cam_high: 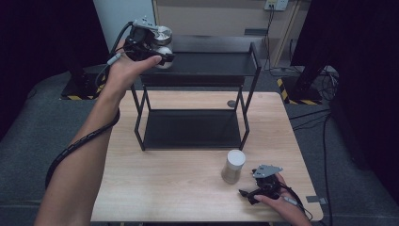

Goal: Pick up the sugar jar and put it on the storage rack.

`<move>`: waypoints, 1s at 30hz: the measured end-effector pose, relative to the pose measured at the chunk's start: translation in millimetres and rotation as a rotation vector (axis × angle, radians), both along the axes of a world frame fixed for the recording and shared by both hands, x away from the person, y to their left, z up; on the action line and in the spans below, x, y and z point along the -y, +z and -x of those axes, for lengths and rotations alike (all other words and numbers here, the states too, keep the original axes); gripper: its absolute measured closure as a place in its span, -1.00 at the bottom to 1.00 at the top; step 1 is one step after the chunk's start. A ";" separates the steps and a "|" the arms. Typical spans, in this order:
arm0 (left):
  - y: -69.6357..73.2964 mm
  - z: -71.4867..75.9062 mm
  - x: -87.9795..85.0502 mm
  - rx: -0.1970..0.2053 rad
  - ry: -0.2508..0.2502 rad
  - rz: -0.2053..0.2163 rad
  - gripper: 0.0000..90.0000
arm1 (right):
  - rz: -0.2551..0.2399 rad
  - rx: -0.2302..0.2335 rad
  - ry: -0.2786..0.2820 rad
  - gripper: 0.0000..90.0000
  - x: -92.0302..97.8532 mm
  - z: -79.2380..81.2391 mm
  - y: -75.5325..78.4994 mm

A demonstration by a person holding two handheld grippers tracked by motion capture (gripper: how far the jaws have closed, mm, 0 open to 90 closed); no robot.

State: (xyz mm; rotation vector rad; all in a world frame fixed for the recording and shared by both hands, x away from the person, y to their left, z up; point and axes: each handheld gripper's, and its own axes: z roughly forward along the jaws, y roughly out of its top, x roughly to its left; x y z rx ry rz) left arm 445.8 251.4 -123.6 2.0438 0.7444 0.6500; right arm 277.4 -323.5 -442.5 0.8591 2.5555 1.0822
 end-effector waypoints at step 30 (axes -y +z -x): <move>-19.1 -27.7 15.2 -0.108 0.135 0.097 -0.33 | -0.001 -0.001 0.002 -0.97 0.4 -0.4 0.0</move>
